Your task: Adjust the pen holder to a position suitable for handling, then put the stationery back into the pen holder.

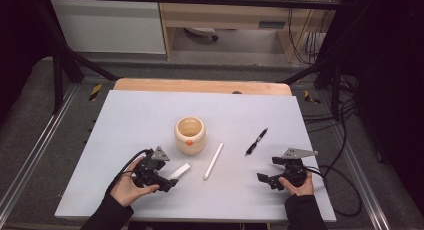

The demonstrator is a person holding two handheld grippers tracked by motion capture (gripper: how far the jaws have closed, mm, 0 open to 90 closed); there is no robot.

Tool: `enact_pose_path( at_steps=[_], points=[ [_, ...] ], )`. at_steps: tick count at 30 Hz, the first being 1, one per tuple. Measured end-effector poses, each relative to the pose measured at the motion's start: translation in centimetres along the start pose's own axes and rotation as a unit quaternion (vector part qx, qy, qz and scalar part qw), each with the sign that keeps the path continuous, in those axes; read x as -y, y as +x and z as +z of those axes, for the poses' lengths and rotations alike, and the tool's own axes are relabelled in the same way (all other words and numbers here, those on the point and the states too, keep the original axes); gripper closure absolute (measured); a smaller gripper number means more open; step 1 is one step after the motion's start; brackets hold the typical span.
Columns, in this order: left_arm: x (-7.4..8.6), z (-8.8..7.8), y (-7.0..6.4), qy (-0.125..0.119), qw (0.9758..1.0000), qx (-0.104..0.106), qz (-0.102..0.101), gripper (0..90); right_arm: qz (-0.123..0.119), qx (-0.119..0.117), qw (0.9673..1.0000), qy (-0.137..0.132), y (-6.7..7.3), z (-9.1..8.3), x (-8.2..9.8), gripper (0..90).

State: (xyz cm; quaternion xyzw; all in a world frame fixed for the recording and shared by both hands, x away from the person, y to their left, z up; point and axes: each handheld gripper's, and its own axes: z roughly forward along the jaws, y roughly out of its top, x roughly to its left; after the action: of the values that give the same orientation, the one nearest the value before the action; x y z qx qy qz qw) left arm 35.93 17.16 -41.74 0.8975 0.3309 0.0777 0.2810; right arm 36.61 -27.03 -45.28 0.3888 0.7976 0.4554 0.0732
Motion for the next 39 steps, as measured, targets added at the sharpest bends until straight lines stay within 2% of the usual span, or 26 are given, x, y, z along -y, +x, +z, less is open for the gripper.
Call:
enact_pose_path(
  at_steps=[7, 13, 22, 25, 28, 39],
  points=[
    [-0.05, 0.10, -0.11, 0.011, 0.9999, -0.001, -0.003, 28.2, -0.001, 0.001, 1.0000, 0.001, -0.02, 0.07, 0.01, 0.7],
    [-0.18, 0.25, -0.22, 0.025, 0.9997, 0.003, -0.007, 36.9, -0.001, 0.000, 1.0000, -0.001, -0.03, -0.03, -0.01, 0.7],
    [-0.30, 0.51, -0.04, 0.043, 0.9987, 0.018, -0.017, 47.9, 0.000, 0.000, 1.0000, 0.000, -0.03, 0.02, -0.01, 0.7],
    [-0.36, 0.57, -0.14, 0.047, 0.9987, 0.013, -0.014, 51.0, 0.000, 0.000, 1.0000, 0.001, -0.03, 0.03, -0.01, 0.7],
    [-0.49, 0.46, -0.21, 0.046, 0.9986, 0.020, -0.014, 54.7, -0.001, 0.000, 1.0000, 0.000, -0.02, 0.02, -0.01, 0.7],
    [-0.58, 0.93, -0.33, 0.060, 0.9981, 0.011, -0.002, 62.8, -0.001, -0.001, 1.0000, 0.001, -0.01, 0.02, 0.01, 0.7]
  ],
)
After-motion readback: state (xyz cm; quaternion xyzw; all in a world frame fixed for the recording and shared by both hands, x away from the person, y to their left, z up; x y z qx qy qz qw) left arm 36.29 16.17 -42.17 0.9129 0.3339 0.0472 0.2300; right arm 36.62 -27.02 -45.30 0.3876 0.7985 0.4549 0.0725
